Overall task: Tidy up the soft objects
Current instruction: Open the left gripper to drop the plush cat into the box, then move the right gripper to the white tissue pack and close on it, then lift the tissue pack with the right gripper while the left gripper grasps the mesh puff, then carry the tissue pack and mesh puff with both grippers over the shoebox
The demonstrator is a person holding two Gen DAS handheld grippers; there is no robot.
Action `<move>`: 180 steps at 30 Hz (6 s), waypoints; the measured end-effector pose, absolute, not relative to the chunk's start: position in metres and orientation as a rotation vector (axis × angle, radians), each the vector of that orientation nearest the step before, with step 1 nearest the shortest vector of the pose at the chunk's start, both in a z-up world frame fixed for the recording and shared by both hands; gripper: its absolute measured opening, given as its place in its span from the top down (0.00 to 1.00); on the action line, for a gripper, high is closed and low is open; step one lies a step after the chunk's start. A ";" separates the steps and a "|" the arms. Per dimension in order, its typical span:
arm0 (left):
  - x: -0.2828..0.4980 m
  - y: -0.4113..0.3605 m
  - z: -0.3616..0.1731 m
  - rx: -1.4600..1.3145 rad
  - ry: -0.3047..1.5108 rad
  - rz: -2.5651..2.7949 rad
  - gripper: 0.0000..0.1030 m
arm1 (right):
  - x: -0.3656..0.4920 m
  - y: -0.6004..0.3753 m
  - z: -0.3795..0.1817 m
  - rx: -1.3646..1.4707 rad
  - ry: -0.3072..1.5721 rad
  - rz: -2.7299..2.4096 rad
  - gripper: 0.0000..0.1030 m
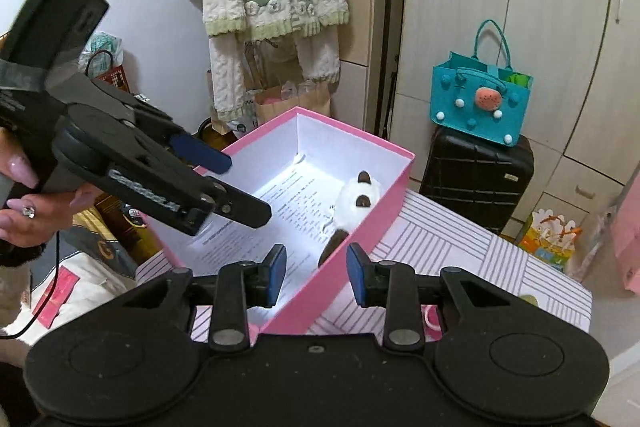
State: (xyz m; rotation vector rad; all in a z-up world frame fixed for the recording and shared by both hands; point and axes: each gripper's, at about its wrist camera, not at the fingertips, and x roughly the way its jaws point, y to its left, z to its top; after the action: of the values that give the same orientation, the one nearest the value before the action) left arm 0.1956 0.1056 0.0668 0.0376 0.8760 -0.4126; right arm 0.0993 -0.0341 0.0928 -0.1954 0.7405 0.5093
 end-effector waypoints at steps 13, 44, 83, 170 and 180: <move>0.131 0.066 0.091 0.186 0.857 -0.509 0.24 | 0.036 -0.074 0.109 -0.200 0.743 0.427 0.58; 0.129 -0.055 0.003 0.205 0.838 -0.702 0.26 | 0.030 -0.176 -0.025 -0.126 0.878 0.340 0.51; 0.241 -0.134 -0.071 0.179 0.734 -0.470 0.38 | 0.080 -0.202 -0.075 -0.088 0.770 0.237 0.56; 0.158 0.136 0.069 0.007 0.588 -0.449 0.76 | 0.127 -0.012 0.092 -0.241 0.725 0.565 0.56; 0.241 0.142 0.046 0.012 0.679 -0.339 0.76 | 0.188 0.024 0.056 -0.362 0.735 0.586 0.56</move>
State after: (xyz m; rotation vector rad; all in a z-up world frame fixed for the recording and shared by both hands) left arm 0.2410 0.1423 0.0459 0.0123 0.6790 -0.3393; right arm 0.1876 0.0240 0.0559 -0.3620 0.7347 0.5861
